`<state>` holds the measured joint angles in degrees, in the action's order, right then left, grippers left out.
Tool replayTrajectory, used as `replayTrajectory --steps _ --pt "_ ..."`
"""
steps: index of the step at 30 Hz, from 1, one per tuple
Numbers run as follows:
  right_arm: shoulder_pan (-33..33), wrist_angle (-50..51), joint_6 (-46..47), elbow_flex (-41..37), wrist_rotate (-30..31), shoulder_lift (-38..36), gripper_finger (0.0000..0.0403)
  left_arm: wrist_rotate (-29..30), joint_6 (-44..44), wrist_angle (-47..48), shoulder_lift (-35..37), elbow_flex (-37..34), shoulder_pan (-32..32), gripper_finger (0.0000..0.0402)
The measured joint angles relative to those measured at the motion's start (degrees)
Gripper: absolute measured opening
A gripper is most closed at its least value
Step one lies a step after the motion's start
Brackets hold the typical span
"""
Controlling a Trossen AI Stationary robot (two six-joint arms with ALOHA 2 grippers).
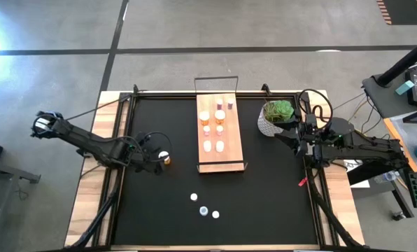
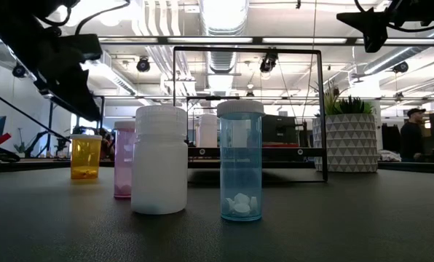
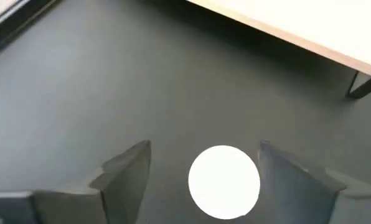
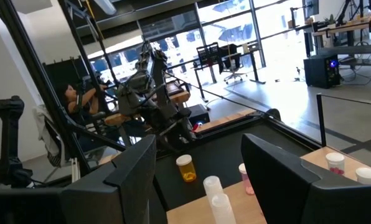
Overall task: Pick and place medicine bottles onto shelf by color
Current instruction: Move the orange pill bottle to the bottom middle of the table
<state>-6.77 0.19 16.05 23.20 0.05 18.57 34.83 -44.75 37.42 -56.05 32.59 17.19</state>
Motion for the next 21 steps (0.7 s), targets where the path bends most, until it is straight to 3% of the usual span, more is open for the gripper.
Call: replayTrajectory --steps 7,21 --pt "-0.02 0.0 0.0 0.0 0.0 0.0 0.0226 -3.0 -0.02 -1.51 -0.7 -0.44 0.0 0.0324" --pt "-0.01 0.0 0.0 -0.01 0.01 0.0 0.0226 -3.07 -3.1 -4.18 -7.41 -3.18 0.0 0.0318"
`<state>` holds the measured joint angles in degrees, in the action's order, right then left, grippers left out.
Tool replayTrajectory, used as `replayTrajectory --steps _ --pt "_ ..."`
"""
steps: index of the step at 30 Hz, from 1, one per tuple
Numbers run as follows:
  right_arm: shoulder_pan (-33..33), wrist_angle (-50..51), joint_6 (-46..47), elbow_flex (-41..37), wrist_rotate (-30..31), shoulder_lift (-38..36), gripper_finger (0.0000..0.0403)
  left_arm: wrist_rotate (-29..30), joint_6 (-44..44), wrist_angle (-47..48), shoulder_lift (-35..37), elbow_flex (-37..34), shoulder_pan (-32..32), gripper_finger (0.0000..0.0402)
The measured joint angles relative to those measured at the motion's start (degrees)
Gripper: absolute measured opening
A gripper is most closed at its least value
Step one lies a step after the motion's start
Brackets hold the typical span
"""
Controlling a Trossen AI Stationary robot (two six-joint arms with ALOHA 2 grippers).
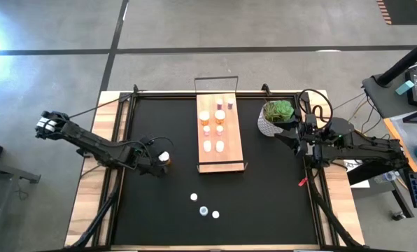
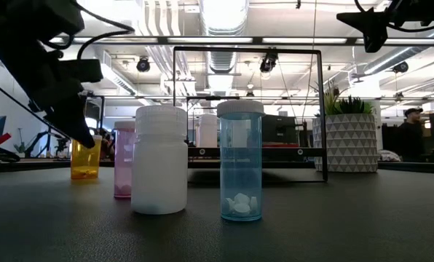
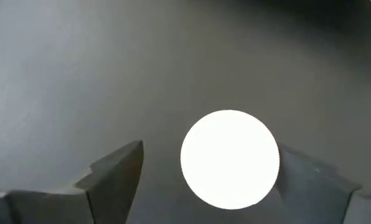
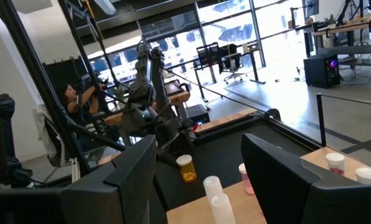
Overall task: Pick and place medicine bottles onto shelf by color
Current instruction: Move the orange pill bottle to the bottom middle of the table
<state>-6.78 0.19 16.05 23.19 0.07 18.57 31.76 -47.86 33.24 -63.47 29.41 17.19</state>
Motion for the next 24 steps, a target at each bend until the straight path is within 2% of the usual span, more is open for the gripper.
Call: replayTrajectory --steps 4,11,17,24 --pt "0.0 0.0 0.0 0.01 0.0 0.0 0.0226 -0.01 0.0 -0.24 -1.75 0.0 0.0 0.0278" --pt "0.0 0.0 0.0 0.01 0.01 0.0 0.0226 -0.4 0.15 -1.45 -3.65 0.33 0.0 0.0178" --pt "0.0 0.0 0.0 0.0 -0.01 0.0 0.0226 -1.68 0.16 -1.38 -1.75 1.16 0.01 0.0175" --pt "0.0 0.0 0.0 0.01 0.0 0.0 0.0226 -4.84 1.05 -1.59 0.5 4.89 0.15 0.0199"
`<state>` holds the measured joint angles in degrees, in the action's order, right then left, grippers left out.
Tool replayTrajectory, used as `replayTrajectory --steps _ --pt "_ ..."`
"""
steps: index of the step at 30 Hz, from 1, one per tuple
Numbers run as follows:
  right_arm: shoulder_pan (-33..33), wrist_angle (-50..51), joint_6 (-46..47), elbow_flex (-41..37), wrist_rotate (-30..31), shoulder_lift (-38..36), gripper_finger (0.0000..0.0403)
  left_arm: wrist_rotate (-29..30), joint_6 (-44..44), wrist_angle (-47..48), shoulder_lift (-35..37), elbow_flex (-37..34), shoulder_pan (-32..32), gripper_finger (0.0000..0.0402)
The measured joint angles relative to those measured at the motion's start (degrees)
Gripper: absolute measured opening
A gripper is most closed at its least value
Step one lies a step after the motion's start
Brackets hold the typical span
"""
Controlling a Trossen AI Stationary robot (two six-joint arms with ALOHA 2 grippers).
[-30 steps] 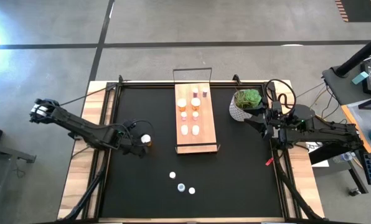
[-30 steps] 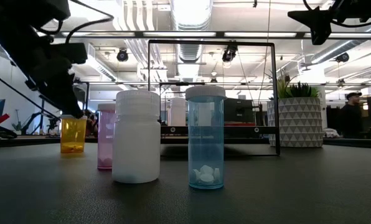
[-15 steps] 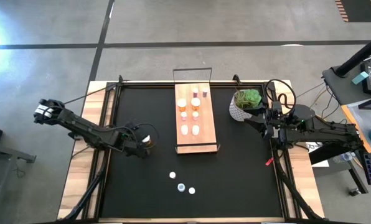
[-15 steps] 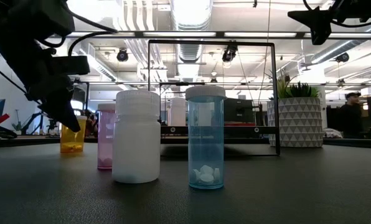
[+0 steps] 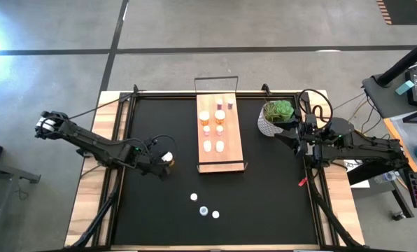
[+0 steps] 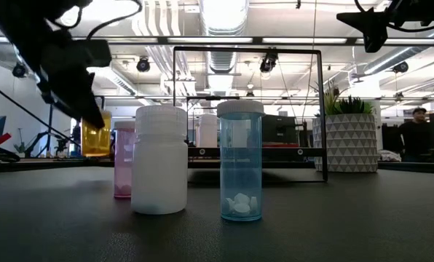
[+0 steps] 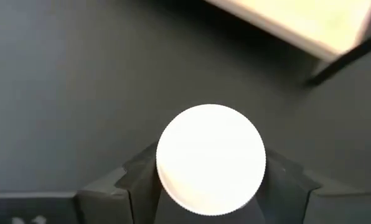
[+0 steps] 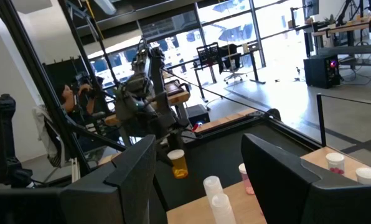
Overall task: Pick and place medicine bottles onto shelf by color
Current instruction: Move the orange pill bottle to the bottom middle of the table
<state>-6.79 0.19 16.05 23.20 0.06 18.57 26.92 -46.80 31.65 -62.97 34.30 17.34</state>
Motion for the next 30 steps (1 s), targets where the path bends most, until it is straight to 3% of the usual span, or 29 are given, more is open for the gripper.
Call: replayTrajectory --steps 4,15,24,30 --pt "0.01 0.0 0.0 0.0 -0.01 0.0 0.0226 -2.92 2.54 0.26 -0.52 2.74 0.6 0.0186" --pt "0.02 0.0 0.0 0.0 0.0 0.0 0.0226 -3.13 5.45 3.03 -4.19 14.42 8.04 0.0188" --pt "0.0 0.0 0.0 0.0 0.01 0.0 0.0226 -3.26 10.85 15.5 -21.0 35.07 11.18 0.0189" --pt "0.0 0.0 0.0 -0.01 -0.01 0.0 0.0226 -3.2 14.06 15.57 -29.18 43.7 11.49 0.0189"
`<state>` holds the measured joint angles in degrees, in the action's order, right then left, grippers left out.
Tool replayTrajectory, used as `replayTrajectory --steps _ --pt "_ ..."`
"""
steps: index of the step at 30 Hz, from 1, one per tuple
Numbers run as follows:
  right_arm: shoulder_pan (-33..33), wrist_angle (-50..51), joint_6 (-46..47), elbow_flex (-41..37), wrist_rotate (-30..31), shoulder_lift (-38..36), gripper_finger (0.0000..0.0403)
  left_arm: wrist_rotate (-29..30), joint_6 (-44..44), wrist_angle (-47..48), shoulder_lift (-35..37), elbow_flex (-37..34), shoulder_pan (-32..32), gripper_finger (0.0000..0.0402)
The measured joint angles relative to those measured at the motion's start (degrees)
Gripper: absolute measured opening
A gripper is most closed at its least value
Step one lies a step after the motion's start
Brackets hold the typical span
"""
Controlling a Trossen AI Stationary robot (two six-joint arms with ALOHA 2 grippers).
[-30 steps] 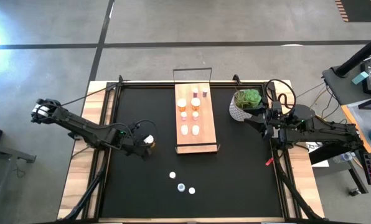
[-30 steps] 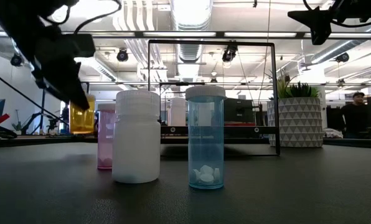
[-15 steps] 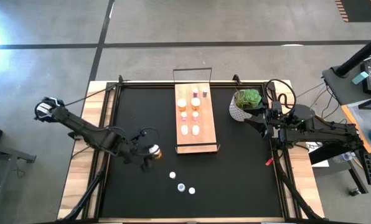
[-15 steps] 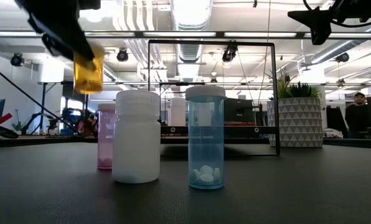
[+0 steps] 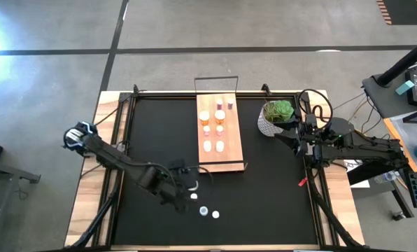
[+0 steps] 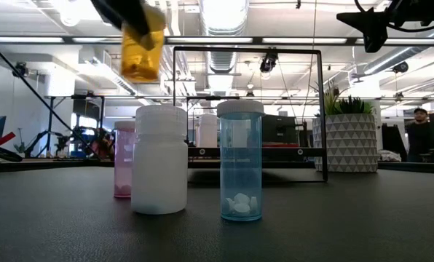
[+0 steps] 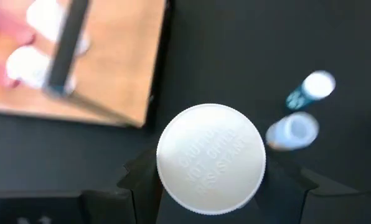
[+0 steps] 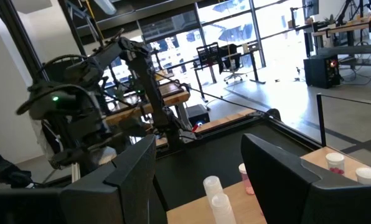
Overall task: Pick and place medicine bottles onto shelf by color
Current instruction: Move the orange pill bottle to the bottom middle of the table
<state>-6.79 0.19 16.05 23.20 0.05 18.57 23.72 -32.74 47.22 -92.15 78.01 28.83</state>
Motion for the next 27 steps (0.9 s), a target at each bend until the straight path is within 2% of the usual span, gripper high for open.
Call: replayTrajectory --steps 15,27 --pt "0.0 0.0 0.0 0.01 0.0 0.0 0.0226 0.69 0.15 -11.79 -10.85 4.43 -2.3 0.0189" --pt "0.01 0.0 0.0 0.0 0.0 0.0 0.0226 0.12 -4.51 -12.73 -14.55 4.9 -2.53 0.019"
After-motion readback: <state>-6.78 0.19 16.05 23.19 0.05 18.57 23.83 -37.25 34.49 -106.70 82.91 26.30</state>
